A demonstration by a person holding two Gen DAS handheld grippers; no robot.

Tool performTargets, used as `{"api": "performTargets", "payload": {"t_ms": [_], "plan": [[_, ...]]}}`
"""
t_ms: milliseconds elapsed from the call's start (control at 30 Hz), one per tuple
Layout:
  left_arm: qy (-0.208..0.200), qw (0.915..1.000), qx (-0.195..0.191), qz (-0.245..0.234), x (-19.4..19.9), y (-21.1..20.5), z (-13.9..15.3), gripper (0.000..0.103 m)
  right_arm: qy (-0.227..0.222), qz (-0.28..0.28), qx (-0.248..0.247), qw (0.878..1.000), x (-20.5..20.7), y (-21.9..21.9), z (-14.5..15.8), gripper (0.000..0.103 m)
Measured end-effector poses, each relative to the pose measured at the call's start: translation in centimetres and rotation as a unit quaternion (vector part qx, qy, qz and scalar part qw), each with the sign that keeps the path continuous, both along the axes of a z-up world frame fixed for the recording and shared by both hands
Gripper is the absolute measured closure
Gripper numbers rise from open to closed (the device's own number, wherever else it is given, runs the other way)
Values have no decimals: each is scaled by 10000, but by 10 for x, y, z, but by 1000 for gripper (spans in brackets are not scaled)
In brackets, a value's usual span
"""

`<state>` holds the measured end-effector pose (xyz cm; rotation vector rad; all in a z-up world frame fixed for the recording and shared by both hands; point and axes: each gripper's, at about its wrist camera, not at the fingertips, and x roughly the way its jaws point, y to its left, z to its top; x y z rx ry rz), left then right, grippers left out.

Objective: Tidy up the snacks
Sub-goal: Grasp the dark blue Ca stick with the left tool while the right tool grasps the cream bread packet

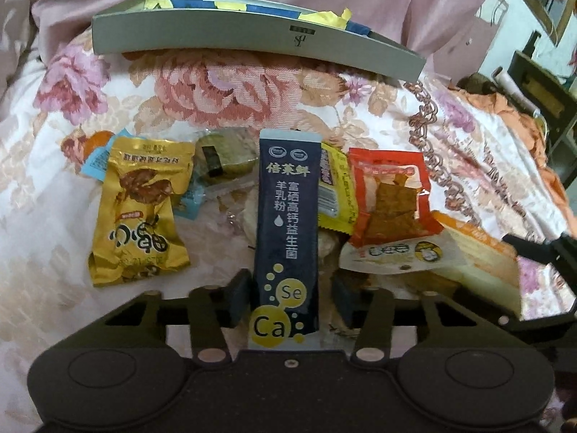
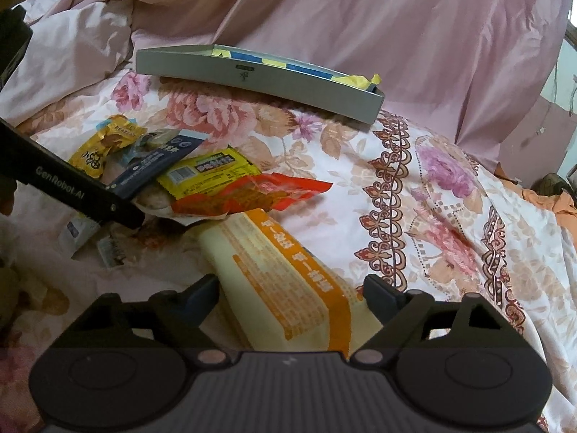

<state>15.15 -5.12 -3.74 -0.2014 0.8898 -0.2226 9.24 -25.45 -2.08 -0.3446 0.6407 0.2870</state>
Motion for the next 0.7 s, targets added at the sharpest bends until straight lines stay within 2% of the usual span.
{"api": "performTargets", "payload": {"t_ms": [67, 167, 233, 267, 433, 533, 600, 700], "plan": [[2, 9999, -159, 41, -1, 3, -1, 64, 53, 52, -9, 10000, -2, 2, 0, 19], [33, 9991, -408, 147, -4, 10, -2, 65, 140, 146, 28, 9998, -5, 5, 0, 26], [40, 9987, -472, 183, -7, 13, -2, 66, 221, 291, 160, 9992, -7, 7, 1, 38], [42, 9986, -489, 205, -10, 15, -1, 67, 254, 324, 207, 9989, -8, 8, 1, 40], [97, 9963, -727, 449, -25, 25, 1, 67, 265, 437, 352, 9981, -12, 12, 2, 41], [61, 9955, -794, 517, -31, 28, 0, 67, 260, 413, 350, 9982, -11, 13, -1, 36], [0, 9956, -787, 511, -33, 28, -2, 67, 192, 455, 214, 9986, -11, 18, -5, 32], [-89, 9958, -787, 462, -34, 28, -3, 68, -76, 515, -200, 9984, -18, 29, -14, 33]]}}
